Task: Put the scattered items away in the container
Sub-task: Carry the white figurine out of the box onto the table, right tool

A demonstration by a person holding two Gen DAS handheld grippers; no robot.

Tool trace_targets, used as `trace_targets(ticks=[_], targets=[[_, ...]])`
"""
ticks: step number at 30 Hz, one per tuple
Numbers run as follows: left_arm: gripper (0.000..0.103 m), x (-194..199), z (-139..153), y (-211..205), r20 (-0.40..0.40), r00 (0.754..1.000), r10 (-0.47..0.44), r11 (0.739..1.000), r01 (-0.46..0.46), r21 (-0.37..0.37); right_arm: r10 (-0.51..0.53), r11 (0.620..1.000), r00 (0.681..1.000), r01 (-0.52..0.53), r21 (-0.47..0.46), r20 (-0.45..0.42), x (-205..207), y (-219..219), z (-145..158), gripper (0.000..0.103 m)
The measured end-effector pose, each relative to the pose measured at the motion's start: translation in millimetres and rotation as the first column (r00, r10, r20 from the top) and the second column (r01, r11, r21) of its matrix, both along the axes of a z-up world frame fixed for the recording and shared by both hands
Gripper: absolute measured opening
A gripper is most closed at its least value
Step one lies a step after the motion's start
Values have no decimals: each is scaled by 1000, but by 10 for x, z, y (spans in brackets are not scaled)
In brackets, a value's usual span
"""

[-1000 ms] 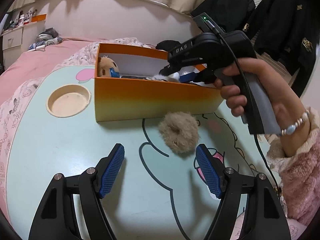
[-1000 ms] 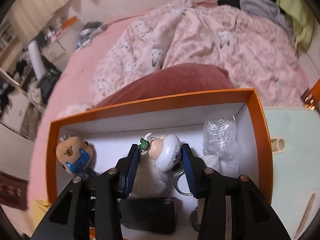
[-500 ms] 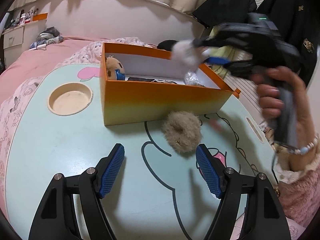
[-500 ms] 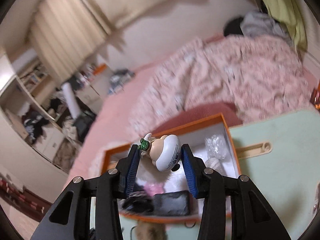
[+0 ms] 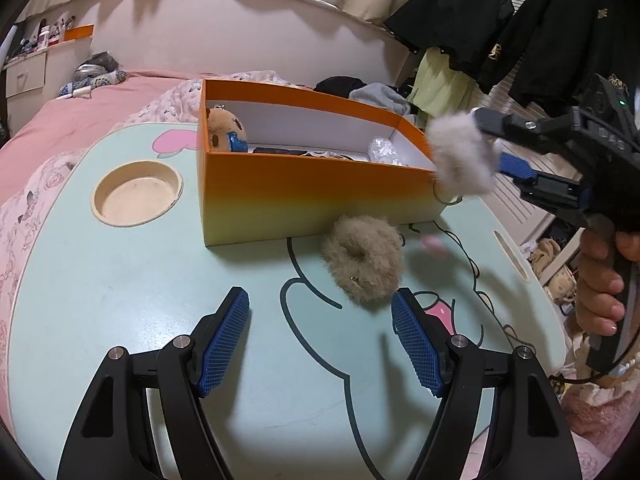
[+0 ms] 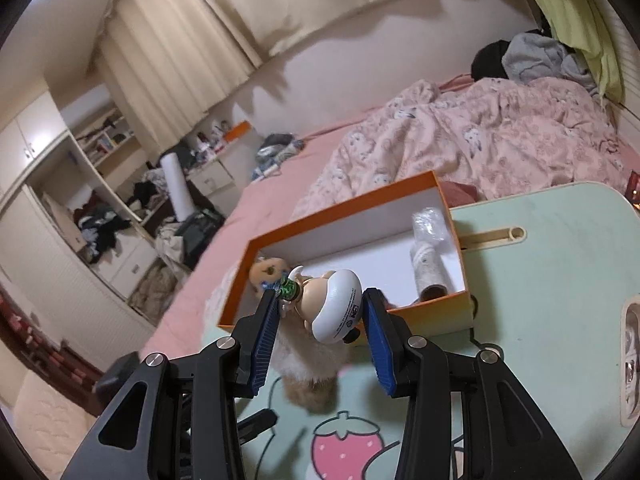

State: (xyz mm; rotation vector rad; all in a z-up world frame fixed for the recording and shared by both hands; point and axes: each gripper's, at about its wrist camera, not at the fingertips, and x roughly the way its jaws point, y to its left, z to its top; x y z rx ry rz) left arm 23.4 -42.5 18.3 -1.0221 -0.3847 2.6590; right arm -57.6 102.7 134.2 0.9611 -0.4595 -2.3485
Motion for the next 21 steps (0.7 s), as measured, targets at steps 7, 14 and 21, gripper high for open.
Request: trace_targets(ticks=[7,14,21], targets=[[74,0,2,5,1,1000,0,1000,0,5,-1,1000,999,0,-22,-34,-81,-59,158,41],[74,-3,-23,-18,8,1000,-2,1000,2,7,-7,986,1000,6,168,6,-622,-514,239,41],[74,-5,-30,-18,10,1000,-3,1000,3,9,-41,934,975,-40,355,218,-1178,-850,-367,42]])
